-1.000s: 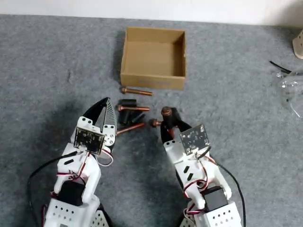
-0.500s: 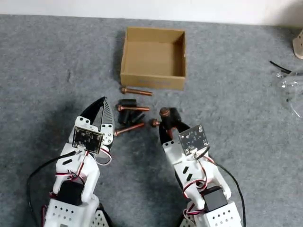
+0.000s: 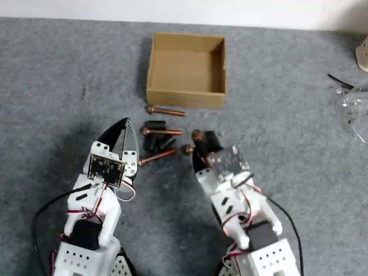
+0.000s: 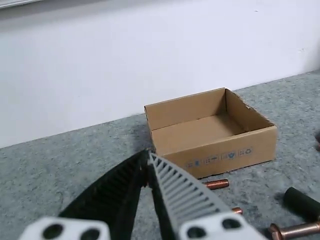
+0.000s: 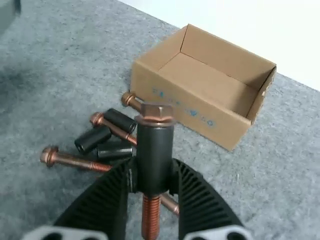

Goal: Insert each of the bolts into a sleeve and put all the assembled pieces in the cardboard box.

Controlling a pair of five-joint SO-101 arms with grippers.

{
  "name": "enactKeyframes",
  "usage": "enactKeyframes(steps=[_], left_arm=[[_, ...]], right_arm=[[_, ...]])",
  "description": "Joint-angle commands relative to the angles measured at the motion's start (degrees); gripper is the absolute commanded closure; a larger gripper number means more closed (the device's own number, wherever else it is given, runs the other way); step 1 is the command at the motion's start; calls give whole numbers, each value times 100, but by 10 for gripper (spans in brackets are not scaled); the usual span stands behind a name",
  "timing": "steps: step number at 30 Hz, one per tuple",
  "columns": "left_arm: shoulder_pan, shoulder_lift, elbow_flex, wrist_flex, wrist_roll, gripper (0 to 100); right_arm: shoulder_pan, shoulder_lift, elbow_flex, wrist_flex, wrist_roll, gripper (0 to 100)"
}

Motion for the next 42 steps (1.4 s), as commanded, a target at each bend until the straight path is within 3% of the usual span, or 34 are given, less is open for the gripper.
enactKeyframes(steps=[1,12,22,32,42], left_arm=[[-66,127,127,-18,-35,993],[-92,2053,-145,-1380,-44,993],[-215,2659,-374,-1635,-26,993],[-215,2659,-374,-1644,-26,993],[-215,2659,-374,-1644,-26,993]], right_arm=[[-31,1974,-1640,-523,70,995],[769,7134,-6422,-497,70,995],[1068,10440,-10624,1323,62,995],[1130,12831,-13534,2642,62,995],[1138,14123,-15292,3653,62,989]])
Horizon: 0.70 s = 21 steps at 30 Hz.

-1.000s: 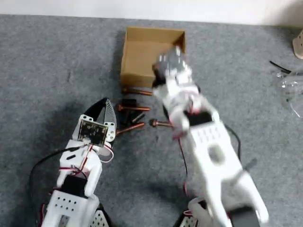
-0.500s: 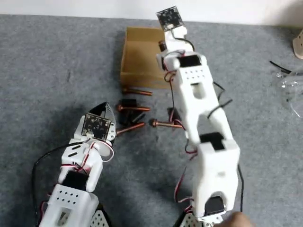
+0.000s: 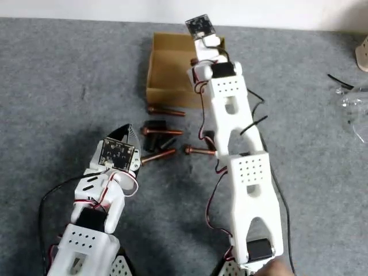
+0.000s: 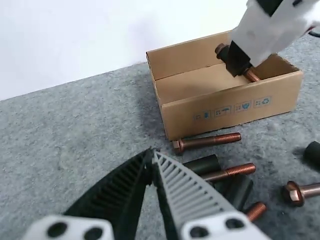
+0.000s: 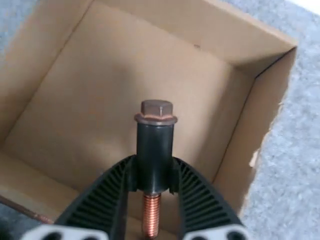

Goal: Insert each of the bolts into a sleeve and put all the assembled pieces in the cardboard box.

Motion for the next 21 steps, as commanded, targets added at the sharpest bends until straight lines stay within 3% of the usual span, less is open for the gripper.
enactKeyframes(steps=[1,7,14,21], left_arm=[[-48,31,-321,-114,-26,993],[-48,31,-321,-114,-26,993],[-48,31,-321,-123,-26,993],[-48,31,-321,-123,-26,993]], right_arm=[[145,75,-716,154,35,988],[145,400,-1332,593,53,982],[145,409,-1481,1042,44,809],[127,338,-1560,1358,44,800]])
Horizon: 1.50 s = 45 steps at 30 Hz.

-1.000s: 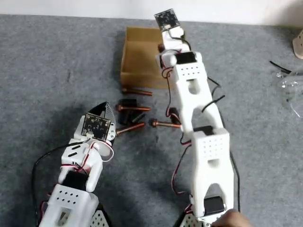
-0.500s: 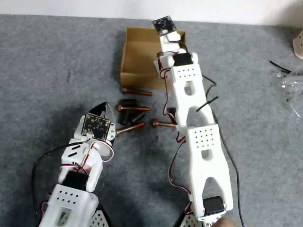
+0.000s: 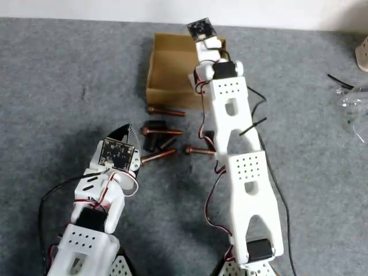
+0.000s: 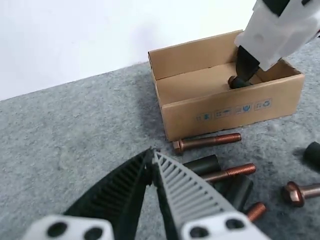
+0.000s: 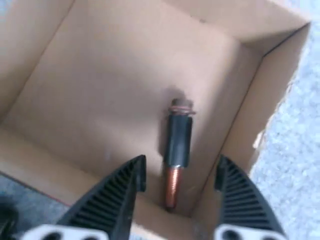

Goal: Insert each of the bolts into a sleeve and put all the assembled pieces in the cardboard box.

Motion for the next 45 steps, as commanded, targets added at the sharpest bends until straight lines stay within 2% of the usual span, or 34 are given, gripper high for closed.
enactKeyframes(steps=[1,10,13,19,28,36,45], left_arm=[[-48,31,-321,-123,-26,993],[-40,31,-321,-123,-26,993],[-40,31,-321,-123,-26,993],[-66,31,-321,-123,-26,993],[-66,31,-321,-123,-26,993],[-75,31,-321,-123,-26,993],[-75,13,-321,-123,-26,993]], right_arm=[[84,-268,-435,259,44,800],[-31,-338,-2571,1851,35,800],[-215,-435,-2536,2378,35,800],[-215,-945,-2440,2387,-686,800],[-488,-2088,-2387,2404,-695,800],[-725,-3354,-637,2396,-695,800],[-866,-5429,2598,2378,-703,800]])
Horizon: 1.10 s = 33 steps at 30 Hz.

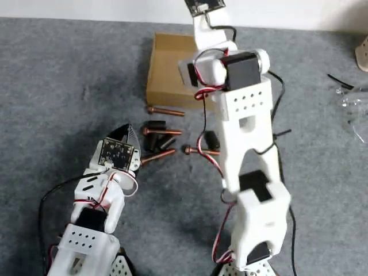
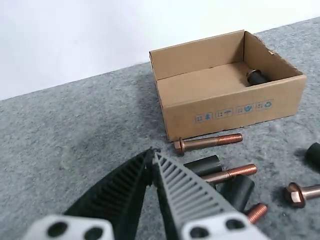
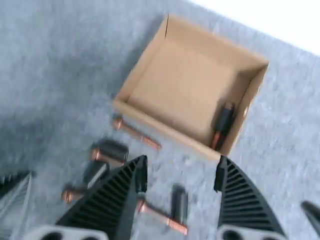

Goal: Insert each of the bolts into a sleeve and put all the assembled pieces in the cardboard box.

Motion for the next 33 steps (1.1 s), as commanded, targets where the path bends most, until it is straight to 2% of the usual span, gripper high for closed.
enactKeyframes(steps=[1,8,18,24,33], left_arm=[[-66,13,-321,-123,-26,993],[-66,13,-321,-123,-26,993],[-66,31,-321,-123,-26,993],[-66,31,-321,-123,-26,993],[-57,31,-321,-123,-26,993]], right_arm=[[-75,-1059,1341,110,-26,800],[-48,-2141,3723,-259,-18,800],[-48,-2185,7257,-2035,-35,800],[-48,-2185,7934,-2738,-35,800],[-40,-2176,7978,-3714,-26,800]])
